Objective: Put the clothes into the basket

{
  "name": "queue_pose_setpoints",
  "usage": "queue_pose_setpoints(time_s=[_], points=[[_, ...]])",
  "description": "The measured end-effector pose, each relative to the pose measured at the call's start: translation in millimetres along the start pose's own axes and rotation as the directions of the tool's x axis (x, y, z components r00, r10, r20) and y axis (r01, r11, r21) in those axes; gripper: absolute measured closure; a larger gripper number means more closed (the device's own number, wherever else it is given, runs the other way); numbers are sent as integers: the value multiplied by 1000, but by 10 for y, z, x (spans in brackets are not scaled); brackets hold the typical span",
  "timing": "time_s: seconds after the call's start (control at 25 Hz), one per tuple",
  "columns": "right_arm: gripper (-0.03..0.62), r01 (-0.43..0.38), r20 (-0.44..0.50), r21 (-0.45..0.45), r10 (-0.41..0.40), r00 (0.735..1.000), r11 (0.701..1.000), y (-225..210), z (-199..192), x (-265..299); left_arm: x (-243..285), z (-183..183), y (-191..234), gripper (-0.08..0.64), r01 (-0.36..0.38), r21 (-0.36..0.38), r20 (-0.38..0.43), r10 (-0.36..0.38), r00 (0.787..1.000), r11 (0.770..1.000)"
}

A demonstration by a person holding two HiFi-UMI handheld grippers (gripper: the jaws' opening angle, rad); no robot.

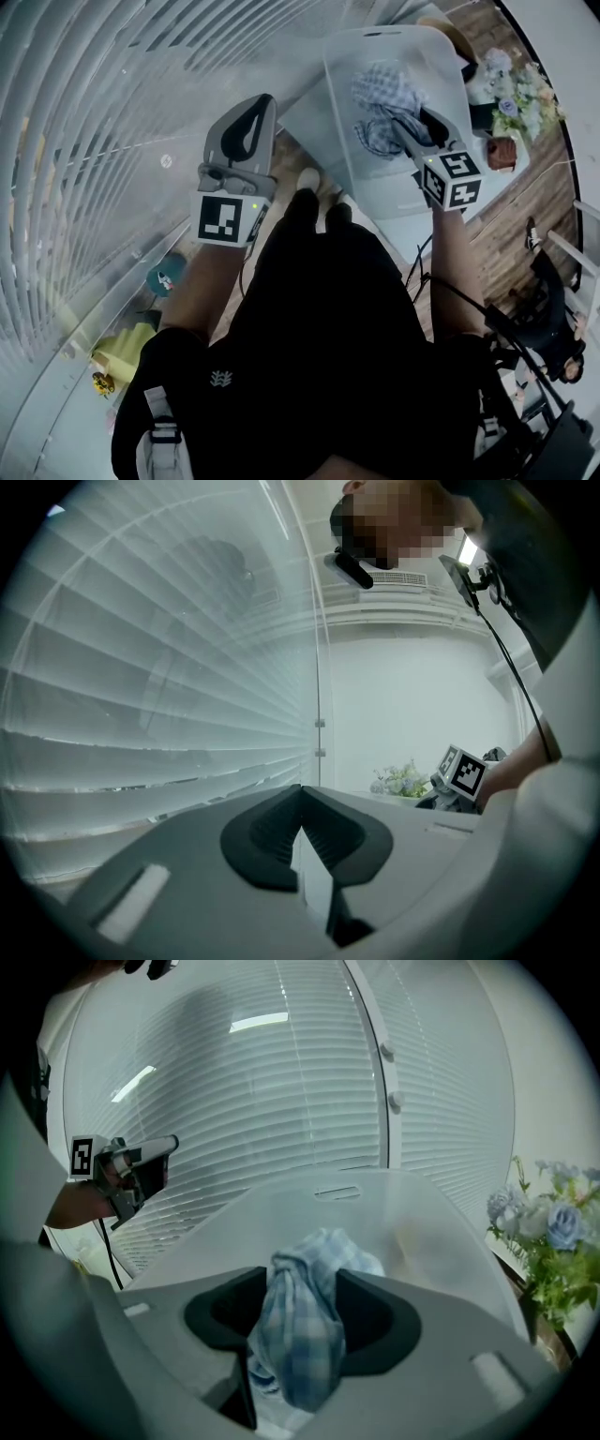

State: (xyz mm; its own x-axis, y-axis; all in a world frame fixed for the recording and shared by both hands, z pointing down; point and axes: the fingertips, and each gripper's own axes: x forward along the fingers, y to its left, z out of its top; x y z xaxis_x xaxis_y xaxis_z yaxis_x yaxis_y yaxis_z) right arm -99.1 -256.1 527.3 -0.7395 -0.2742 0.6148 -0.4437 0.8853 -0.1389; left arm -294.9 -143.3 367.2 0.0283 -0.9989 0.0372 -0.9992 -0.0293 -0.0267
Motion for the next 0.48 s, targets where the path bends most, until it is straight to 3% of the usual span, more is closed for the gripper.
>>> queue_pose_setpoints(time_s=[0.48], points=[[357, 27, 79, -15, -26, 997, 1000, 23, 305, -333, -65, 245, -81, 554, -7, 6, 42, 6, 999, 1000]])
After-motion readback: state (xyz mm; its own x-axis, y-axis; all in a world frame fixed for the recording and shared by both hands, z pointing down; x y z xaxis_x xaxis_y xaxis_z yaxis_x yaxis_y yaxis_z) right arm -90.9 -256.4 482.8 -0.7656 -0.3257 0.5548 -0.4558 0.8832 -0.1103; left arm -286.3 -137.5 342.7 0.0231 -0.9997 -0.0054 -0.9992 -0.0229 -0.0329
